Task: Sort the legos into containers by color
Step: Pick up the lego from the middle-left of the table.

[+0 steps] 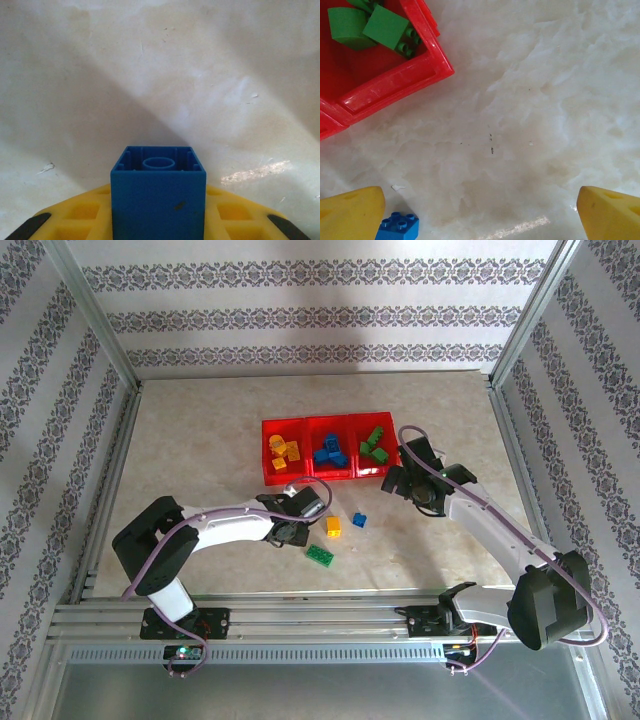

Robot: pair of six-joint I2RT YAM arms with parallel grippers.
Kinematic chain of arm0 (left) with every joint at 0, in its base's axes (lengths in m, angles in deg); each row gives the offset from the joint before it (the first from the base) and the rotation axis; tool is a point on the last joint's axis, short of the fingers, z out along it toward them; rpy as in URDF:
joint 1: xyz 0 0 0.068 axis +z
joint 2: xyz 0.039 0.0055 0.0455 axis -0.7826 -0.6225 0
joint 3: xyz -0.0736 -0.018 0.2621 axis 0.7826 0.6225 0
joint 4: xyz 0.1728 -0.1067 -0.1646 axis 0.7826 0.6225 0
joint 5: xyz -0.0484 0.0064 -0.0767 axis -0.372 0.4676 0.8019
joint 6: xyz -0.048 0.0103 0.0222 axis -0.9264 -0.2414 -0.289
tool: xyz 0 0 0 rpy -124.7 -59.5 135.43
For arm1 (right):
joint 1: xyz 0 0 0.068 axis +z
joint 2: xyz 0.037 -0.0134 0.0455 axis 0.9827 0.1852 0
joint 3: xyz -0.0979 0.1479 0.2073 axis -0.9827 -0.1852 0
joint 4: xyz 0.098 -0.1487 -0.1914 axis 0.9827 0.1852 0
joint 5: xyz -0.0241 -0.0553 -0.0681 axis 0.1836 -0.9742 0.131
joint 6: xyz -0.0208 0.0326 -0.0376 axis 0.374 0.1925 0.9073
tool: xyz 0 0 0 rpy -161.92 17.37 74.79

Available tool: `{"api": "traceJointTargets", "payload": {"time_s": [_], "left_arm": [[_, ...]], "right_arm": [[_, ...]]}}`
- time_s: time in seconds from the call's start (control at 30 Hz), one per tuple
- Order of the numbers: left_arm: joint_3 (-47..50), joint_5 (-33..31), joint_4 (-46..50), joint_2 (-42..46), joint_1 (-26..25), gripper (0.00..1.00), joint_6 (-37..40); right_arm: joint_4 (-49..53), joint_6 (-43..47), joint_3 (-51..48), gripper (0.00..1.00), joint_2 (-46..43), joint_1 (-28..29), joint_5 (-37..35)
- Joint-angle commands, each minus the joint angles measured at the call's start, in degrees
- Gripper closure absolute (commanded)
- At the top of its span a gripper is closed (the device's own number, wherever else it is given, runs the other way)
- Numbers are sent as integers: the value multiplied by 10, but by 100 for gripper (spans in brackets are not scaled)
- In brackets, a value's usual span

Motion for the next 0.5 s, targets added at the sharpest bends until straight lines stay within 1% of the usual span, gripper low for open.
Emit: {"api": "traceJointTargets", "payload": {"time_s": [0.0, 0.23, 0.47], "left_arm": [[-5, -5, -8, 9, 9, 78, 5], [-16, -26, -13, 30, 14, 84, 0], [-46, -49, -17, 35, 21, 85, 18]], "right_arm": [[-3, -7, -5, 2, -11, -4, 2], [-5, -4, 0, 2, -3, -5, 1], [-10, 0, 0, 2, -6, -6, -1]]}}
